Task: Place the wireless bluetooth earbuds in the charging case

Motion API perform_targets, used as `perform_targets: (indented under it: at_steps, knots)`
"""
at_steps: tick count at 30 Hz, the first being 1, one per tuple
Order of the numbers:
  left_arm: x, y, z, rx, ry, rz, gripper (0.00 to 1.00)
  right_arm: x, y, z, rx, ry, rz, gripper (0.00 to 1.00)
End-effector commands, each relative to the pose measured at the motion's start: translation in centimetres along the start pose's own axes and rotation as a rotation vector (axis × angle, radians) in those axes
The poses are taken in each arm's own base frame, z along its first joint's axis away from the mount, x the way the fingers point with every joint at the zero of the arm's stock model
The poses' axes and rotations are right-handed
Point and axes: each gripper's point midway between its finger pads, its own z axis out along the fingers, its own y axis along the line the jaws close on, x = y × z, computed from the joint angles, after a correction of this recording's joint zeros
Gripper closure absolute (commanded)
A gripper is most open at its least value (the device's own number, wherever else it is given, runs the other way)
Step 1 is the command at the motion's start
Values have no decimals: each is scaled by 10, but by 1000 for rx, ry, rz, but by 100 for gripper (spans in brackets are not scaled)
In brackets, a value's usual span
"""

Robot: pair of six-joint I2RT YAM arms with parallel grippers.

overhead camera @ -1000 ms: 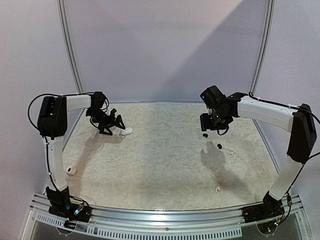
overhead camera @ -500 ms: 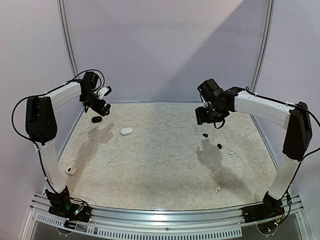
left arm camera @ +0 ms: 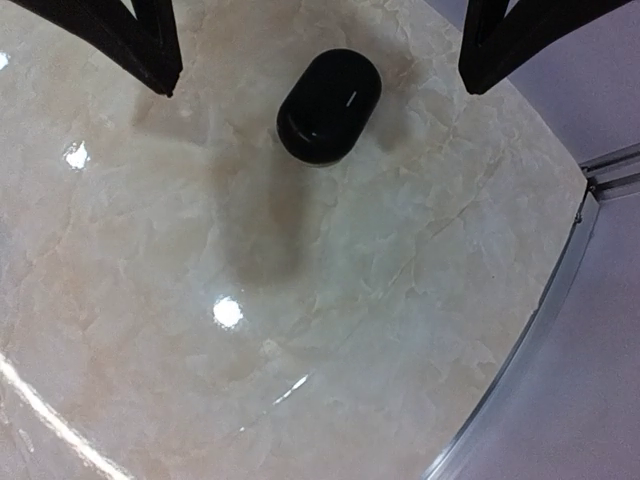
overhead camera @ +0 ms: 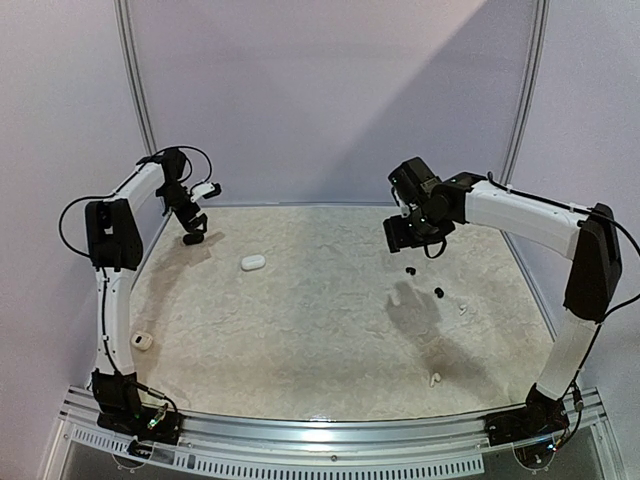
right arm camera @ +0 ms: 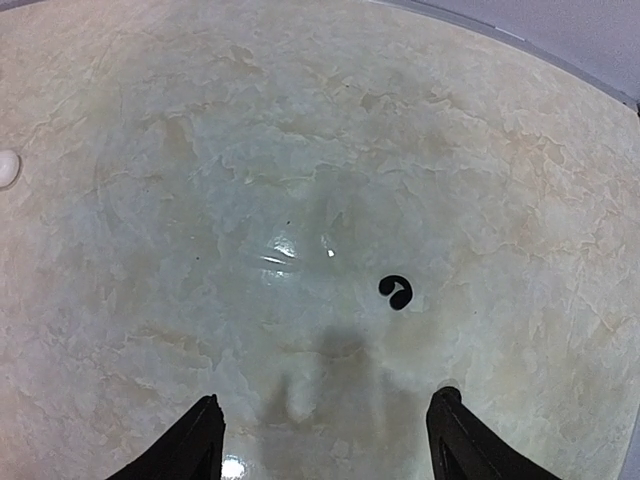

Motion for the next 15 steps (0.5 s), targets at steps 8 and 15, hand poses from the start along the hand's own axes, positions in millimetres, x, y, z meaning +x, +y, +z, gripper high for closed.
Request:
perform_targets:
  at_steps: [8, 15]
  knots:
    - [14, -9, 18, 171, -83, 31, 4, 0, 12, -1, 19, 26, -81, 29]
    - [40, -15, 50, 198, 15, 35, 11, 4, 19, 0, 21, 37, -109, 29]
